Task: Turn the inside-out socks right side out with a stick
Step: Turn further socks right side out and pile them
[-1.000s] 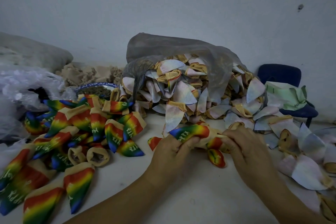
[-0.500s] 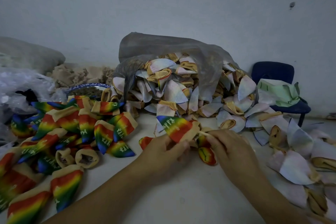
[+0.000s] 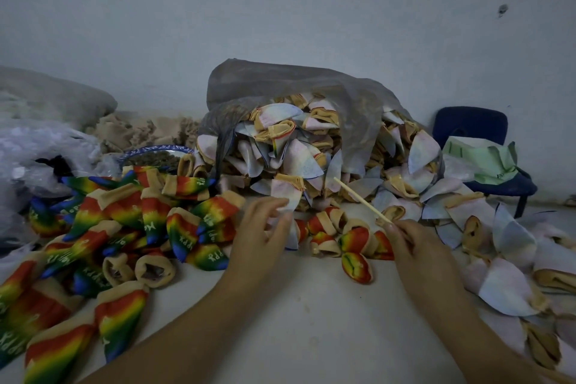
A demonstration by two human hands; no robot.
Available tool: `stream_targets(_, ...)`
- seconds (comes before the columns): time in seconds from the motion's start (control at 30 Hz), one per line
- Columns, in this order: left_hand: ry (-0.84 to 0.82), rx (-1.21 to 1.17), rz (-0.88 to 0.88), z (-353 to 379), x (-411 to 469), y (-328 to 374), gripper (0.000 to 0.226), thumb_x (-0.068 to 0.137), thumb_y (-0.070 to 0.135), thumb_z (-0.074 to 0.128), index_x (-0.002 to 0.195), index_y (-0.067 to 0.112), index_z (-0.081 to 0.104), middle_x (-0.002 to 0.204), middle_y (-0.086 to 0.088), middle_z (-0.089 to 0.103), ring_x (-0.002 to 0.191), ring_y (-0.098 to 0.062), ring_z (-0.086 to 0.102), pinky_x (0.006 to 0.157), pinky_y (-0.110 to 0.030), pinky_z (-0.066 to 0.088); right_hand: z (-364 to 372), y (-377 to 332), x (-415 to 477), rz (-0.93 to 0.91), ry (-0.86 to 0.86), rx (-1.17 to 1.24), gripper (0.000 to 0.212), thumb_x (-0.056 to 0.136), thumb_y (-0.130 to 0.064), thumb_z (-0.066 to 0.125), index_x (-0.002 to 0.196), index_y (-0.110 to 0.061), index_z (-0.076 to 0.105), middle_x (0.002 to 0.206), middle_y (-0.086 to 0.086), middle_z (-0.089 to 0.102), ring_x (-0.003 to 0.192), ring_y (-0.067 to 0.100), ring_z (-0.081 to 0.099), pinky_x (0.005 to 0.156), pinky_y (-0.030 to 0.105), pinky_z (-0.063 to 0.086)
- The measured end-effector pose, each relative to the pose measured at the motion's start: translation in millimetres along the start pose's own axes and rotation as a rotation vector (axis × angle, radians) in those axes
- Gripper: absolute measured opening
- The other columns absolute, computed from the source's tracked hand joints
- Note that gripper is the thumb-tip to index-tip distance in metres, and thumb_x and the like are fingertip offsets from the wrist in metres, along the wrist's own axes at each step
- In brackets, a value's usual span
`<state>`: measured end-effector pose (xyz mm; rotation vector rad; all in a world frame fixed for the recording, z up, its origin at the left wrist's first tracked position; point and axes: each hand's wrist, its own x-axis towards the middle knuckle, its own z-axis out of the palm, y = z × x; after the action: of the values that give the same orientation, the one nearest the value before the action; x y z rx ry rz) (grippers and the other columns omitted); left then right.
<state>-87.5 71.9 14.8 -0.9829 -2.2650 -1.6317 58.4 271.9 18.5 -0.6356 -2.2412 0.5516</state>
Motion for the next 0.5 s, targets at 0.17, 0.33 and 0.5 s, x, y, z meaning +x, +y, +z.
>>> stream_targets(0.17, 0.012, 0.094, -0.161, 9, 11, 4, 0.090, 0.089, 0.046, 0.066, 0.157, 0.025, 0.010, 0.163, 0.012, 0.007, 0.148, -0.008, 0.007, 0.116, -0.030, 0.017, 1, 0, -2, 0.014, -0.028, 0.010, 0.020, 0.096, -0.037, 0.045, 0.088, -0.027, 0.060, 0.072, -0.015, 0.053, 0.070, 0.008, 0.051, 0.060, 0.032, 0.039)
stream_targets(0.33, -0.019, 0.073, -0.289, 18, 40, 8, 0.062, 0.093, 0.040, 0.063, 0.145, 0.013, 0.044, 0.144, -0.010, 0.050, 0.134, -0.030, 0.043, 0.109, -0.045, 0.040, 1, -2, -6, 0.021, -0.061, 0.012, 0.018, 0.096, -0.036, 0.046, 0.091, -0.026, 0.060, 0.071, -0.017, 0.050, 0.069, 0.004, 0.046, 0.058, 0.023, 0.034)
stream_targets(0.5, 0.097, 0.139, -0.055, 9, 22, 12, 0.026, 0.099, 0.027, 0.056, 0.121, 0.019, 0.066, 0.113, 0.001, 0.060, 0.113, -0.019, 0.046, 0.088, -0.029, 0.040, -7, -14, -6, 0.024, -0.019, 0.113, 0.037, 0.091, -0.053, 0.036, 0.084, -0.023, 0.057, 0.068, -0.006, 0.055, 0.065, 0.007, 0.051, 0.055, 0.024, 0.037)
